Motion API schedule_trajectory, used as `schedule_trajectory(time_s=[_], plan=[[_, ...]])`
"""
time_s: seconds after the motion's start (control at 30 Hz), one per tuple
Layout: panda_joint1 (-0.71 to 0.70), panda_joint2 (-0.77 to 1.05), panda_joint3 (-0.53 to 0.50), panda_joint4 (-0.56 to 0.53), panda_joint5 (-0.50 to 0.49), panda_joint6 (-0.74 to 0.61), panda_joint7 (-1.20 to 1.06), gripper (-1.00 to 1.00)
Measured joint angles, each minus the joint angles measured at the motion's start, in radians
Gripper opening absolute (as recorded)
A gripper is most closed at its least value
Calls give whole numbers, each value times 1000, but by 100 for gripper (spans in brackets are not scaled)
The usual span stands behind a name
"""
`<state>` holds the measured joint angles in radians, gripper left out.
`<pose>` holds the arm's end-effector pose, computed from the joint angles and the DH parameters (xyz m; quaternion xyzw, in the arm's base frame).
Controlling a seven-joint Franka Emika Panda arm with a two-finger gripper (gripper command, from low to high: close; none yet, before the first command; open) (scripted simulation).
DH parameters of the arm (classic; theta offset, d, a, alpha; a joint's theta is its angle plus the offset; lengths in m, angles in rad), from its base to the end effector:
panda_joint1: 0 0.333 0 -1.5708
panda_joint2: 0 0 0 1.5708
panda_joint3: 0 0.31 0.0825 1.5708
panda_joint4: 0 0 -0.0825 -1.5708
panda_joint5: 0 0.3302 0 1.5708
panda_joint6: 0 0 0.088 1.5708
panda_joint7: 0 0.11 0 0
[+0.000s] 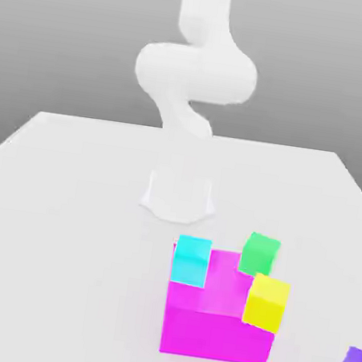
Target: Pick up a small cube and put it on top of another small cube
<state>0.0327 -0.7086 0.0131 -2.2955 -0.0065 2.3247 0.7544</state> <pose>0.3311 0.0169 0.6770 -0.8752 0.3224 -0.3350 0.1335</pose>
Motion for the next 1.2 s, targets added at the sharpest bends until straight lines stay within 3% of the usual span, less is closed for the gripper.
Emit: schedule_trajectory(time_s=[0.6,0.97,1.1,1.13,1.2], plan=[[210,659,135,31,-60,181,-319,0],[328,1063,207,52,-157,286,-469,0],[369,1209,176,79,-207,378,-453,0],[379,1242,164,86,-218,403,-446,-100],[379,1242,164,86,-218,403,-446,-100]])
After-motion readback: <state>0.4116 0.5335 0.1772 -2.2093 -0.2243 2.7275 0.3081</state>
